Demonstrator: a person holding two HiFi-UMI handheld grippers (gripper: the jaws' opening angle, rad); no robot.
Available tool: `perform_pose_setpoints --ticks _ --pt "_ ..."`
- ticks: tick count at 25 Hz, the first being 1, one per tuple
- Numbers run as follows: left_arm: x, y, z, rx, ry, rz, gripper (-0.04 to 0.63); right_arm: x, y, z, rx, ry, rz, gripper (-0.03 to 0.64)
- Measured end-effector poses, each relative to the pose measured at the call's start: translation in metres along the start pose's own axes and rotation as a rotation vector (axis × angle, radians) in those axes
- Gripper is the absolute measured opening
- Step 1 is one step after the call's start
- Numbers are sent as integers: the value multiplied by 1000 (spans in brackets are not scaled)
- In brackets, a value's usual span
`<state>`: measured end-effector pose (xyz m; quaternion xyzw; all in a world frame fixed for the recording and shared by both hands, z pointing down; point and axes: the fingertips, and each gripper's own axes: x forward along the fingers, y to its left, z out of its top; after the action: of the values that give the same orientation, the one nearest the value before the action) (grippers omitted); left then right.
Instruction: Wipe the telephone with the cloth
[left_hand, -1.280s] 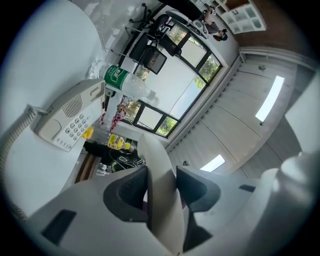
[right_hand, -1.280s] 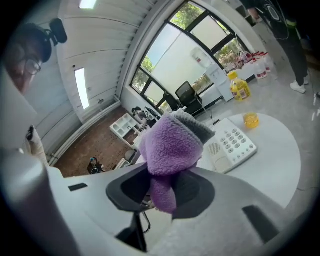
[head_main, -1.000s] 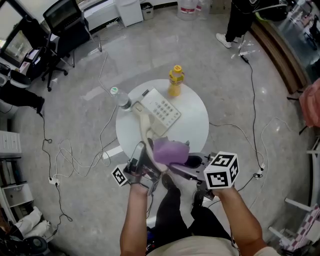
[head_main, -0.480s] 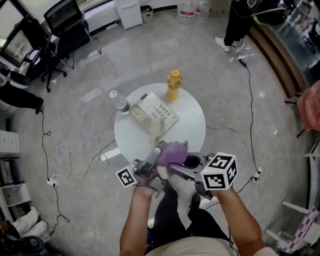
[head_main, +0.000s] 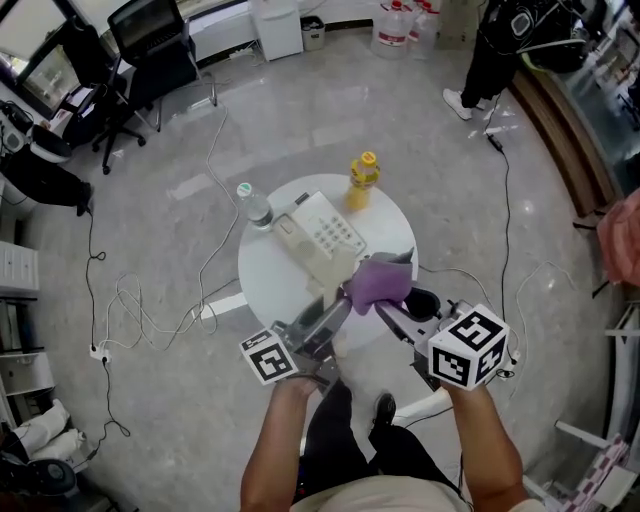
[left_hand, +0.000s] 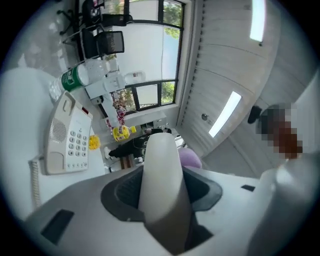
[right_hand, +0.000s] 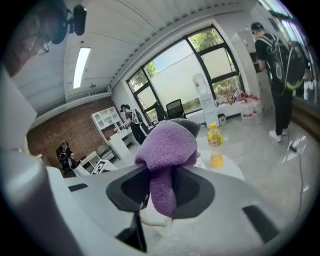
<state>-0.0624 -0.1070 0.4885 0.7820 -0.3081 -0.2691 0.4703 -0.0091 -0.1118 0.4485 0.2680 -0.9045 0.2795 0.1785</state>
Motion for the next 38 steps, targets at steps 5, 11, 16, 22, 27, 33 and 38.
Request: perform_pose_setpoints --ticks 5,11,16,22,27,33,38 --pt "-3 9 -7 239 108 167 204 -5 12 49 -216 -68 -99 107" --pt "-8 21 -15 418 184 320 202 36 56 17 -680 205 -90 109" --pt "-17 29 -12 570 219 436 202 49 65 -12 -886 384 -110 109" --pt "-26 36 -11 672 262 498 202 50 33 -7 -847 425 -179 109" --pt "-29 35 -18 704 298 500 202 44 -15 0 -758 424 -269 108" --pt "-33 37 -17 704 294 504 202 35 -44 9 -696 391 -365 107" --pt "-38 39 -5 704 257 548 202 26 -51 23 -630 317 -415 107"
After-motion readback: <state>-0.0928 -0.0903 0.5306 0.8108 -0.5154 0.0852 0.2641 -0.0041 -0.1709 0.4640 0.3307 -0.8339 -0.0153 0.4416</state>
